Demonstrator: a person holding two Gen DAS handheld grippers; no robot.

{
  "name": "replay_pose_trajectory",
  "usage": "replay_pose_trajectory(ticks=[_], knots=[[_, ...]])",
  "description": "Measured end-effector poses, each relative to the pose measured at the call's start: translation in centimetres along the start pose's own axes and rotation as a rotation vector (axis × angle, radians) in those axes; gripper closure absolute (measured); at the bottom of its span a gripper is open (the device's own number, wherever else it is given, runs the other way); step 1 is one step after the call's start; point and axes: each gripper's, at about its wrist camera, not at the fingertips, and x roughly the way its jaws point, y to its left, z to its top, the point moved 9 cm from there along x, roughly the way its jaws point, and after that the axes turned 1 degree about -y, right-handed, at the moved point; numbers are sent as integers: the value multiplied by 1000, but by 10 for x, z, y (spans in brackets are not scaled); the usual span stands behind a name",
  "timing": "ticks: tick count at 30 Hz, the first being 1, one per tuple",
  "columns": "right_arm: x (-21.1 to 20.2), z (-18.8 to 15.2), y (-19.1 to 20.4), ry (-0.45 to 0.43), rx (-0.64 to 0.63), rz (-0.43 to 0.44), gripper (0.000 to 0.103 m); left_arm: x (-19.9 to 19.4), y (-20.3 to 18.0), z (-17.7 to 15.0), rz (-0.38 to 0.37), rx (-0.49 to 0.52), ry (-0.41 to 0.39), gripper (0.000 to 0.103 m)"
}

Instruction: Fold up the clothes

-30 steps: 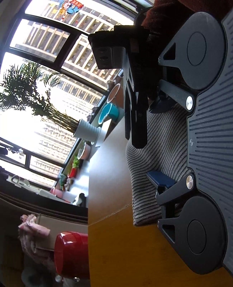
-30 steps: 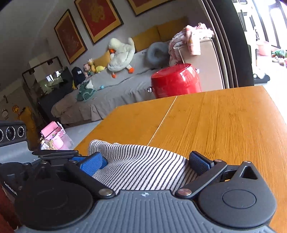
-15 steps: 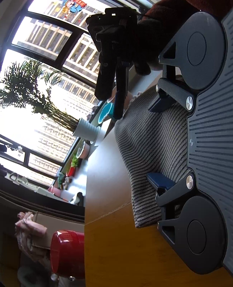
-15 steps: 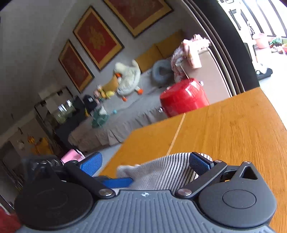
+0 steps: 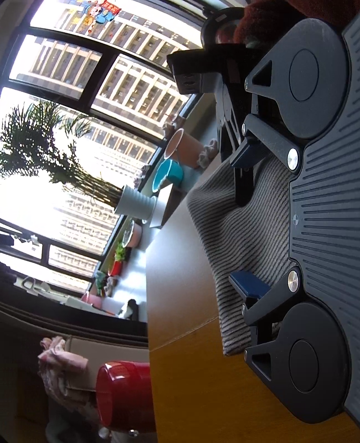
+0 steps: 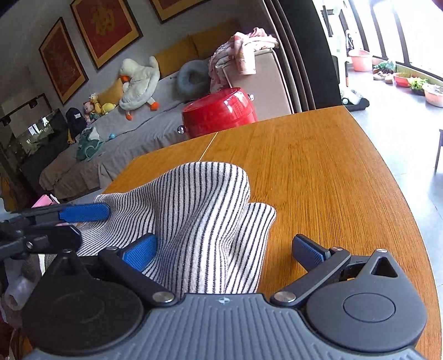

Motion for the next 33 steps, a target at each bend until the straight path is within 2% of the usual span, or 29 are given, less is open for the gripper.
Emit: replay_pose_trajectory(ticks=[2, 4, 8, 9, 12, 16, 18, 21, 23, 27, 30, 33], knots=[[0, -1, 0, -2, 2, 3, 0, -6, -2, 11, 21, 56, -21, 11], [0, -1, -1, -2, 2, 4, 0, -1, 11, 13, 87, 82, -2, 11], [-1, 0, -1, -2, 12, 13, 0, 21, 49, -3, 159, 14, 86, 18], [-1, 0, -1, -2, 17, 19, 0, 26, 56, -9, 167, -9, 108, 16], [-1, 0, 0, 20, 19, 23, 0, 30, 73, -19, 119, -117, 97, 14], [-16, 11, 8, 15, 2, 39, 0, 28, 76, -20, 125, -115, 87, 14], [-32, 17, 21, -21, -40, 90, 0, 27, 77, -20, 124, -120, 84, 14], [-47, 9, 46, 38, -105, 184, 0, 25, 78, -21, 130, -129, 74, 13], [-50, -5, 56, 96, -162, 176, 0, 24, 78, -23, 142, -135, 68, 12], [-46, -27, 50, 151, -195, 69, 0, 22, 82, -26, 143, -168, 66, 10], [-40, -26, 44, 157, -134, 75, 0, 19, 85, -29, 143, -201, 71, 10], [-34, -17, 48, 136, -245, 38, 0, 11, 86, -32, 162, -211, 68, 10]])
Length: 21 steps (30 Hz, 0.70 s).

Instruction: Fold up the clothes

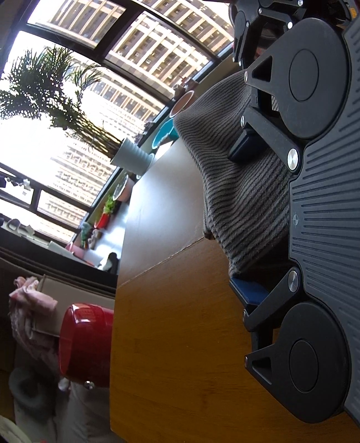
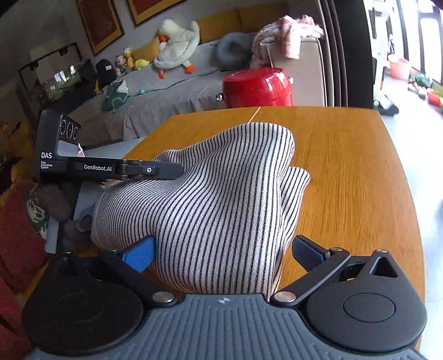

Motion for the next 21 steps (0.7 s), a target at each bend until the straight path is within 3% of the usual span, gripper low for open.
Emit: replay_pose_trajectory(ticks=[4, 8, 15, 21], knots=[[3, 16, -11, -15, -79, -100, 0, -19, 3, -7, 25, -10, -10, 11], [13, 29, -30, -43, -62, -202, 0, -30, -6, -18, -41, -60, 9, 16], [31, 39, -47, -61, -15, -253, 0, -32, -36, -41, -111, -70, 48, 13], [31, 42, -49, -92, -15, -302, 0, -28, -72, -57, -157, 17, 69, 9]])
